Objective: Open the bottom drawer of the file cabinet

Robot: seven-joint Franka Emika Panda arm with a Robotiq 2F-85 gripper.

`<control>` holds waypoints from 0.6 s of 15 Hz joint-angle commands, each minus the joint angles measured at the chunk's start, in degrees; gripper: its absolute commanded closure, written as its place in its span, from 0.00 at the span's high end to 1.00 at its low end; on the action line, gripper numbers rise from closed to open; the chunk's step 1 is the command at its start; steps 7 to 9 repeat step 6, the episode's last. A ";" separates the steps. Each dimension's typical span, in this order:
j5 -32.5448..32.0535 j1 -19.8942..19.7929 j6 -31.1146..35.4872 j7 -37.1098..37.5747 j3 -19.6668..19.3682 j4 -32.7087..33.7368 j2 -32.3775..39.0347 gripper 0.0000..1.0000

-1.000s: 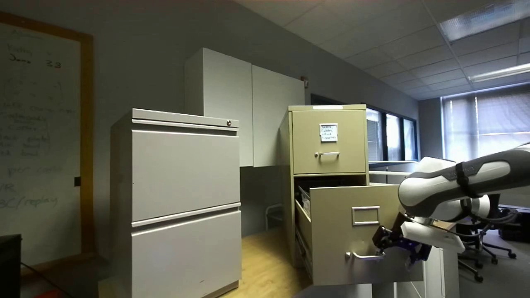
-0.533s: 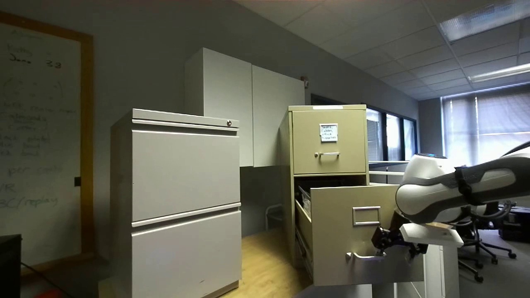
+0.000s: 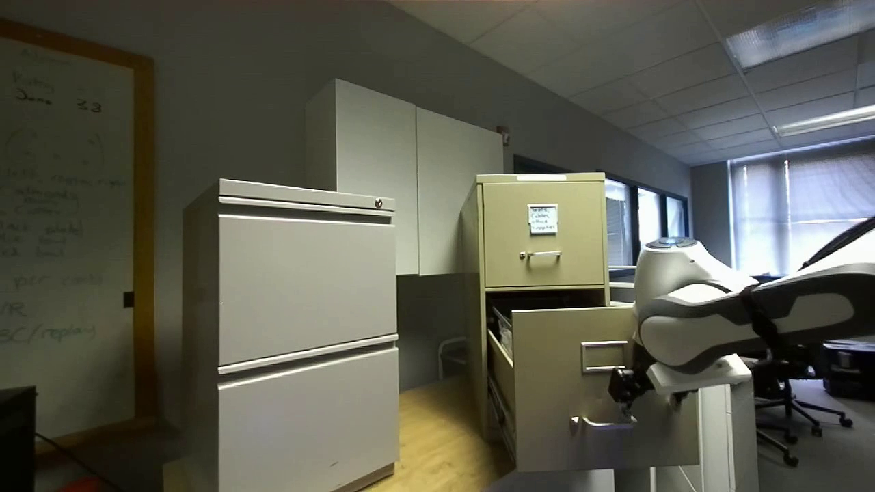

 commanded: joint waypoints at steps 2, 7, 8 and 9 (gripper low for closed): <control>-7.48 -3.43 -6.10 2.99 2.95 12.27 -2.91 1.00; -11.20 -4.01 -16.11 -0.96 1.74 26.68 1.17 1.00; -11.20 -4.01 -16.11 -0.96 1.74 26.68 1.17 1.00; -11.20 -4.01 -16.11 -0.96 1.74 26.68 1.17 1.00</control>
